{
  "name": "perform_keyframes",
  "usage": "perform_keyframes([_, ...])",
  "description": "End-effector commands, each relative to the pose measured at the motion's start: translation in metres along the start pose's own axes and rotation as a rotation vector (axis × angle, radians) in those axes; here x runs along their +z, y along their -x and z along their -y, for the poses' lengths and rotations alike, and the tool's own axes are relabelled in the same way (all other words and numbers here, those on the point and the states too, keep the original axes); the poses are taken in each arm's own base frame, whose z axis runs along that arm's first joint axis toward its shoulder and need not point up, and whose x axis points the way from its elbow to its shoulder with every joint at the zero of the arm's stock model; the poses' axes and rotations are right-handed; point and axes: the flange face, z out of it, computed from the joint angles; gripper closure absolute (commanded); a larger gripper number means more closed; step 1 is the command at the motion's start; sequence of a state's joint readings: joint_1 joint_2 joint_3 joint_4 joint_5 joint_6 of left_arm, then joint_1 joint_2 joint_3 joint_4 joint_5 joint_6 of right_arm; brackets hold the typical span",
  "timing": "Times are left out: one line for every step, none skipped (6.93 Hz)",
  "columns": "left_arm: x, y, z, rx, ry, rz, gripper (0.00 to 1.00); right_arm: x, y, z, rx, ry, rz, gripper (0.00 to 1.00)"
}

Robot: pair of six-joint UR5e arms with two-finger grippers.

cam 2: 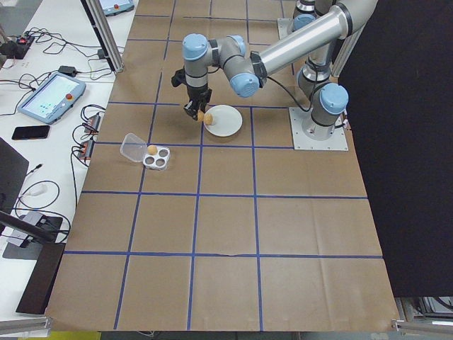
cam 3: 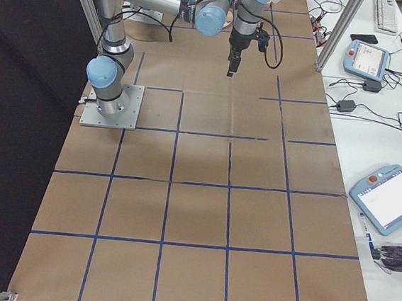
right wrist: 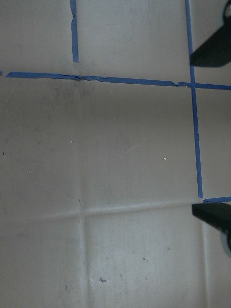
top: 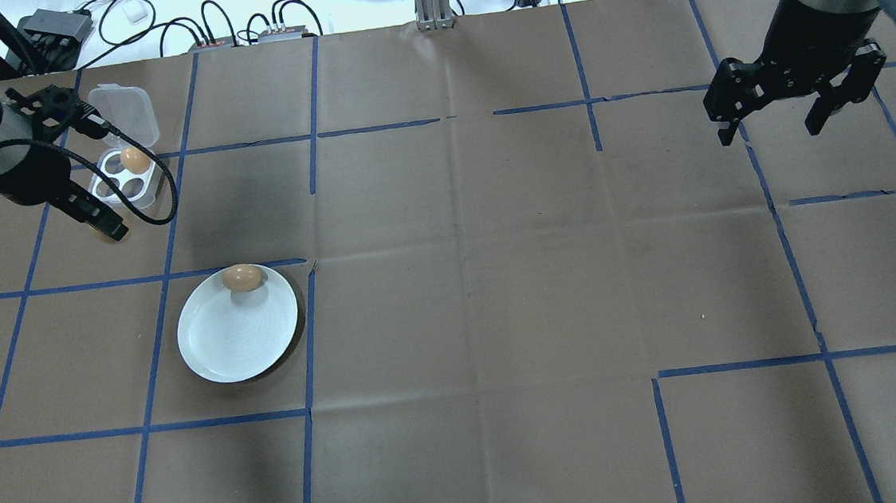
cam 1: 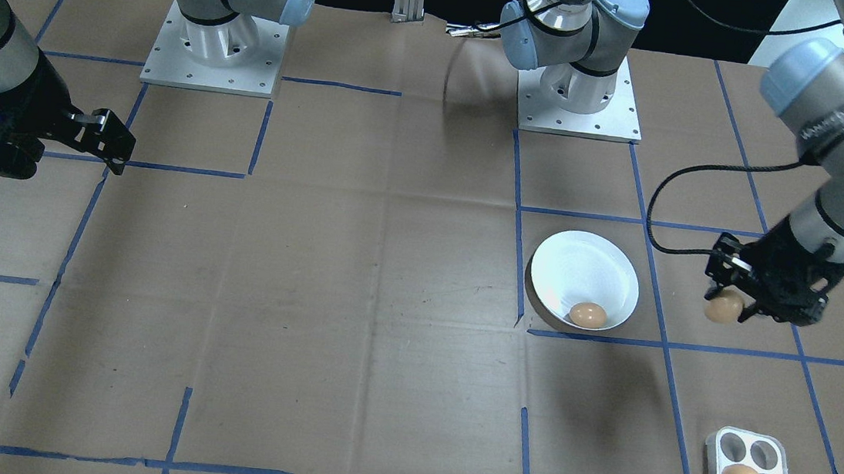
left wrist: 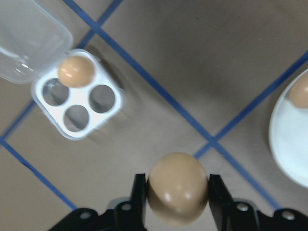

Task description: Place egg on plate

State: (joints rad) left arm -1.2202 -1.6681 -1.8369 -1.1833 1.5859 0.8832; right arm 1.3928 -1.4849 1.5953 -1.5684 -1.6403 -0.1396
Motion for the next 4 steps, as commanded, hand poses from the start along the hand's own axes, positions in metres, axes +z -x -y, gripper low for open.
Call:
perform_keyframes([0.018, -0.076, -0.015, -0.252, 0.027, -0.039, 0.7, 0.0, 0.0, 0.0, 0.0, 0.001, -0.001, 0.0])
perform_keyframes([0.033, -0.094, -0.017, -0.345, 0.056, -0.058, 0.71, 0.0, 0.0, 0.0, 0.0, 0.001, -0.001, 0.0])
perform_keyframes([0.052, -0.106, -0.021, -0.417, 0.074, -0.103, 0.72, 0.0, 0.0, 0.0, 0.0, -0.001, 0.0, 0.0])
perform_keyframes([0.073, -0.115, -0.03, -0.478, 0.112, -0.125, 0.72, 0.0, 0.0, 0.0, 0.0, 0.001, -0.001, 0.0])
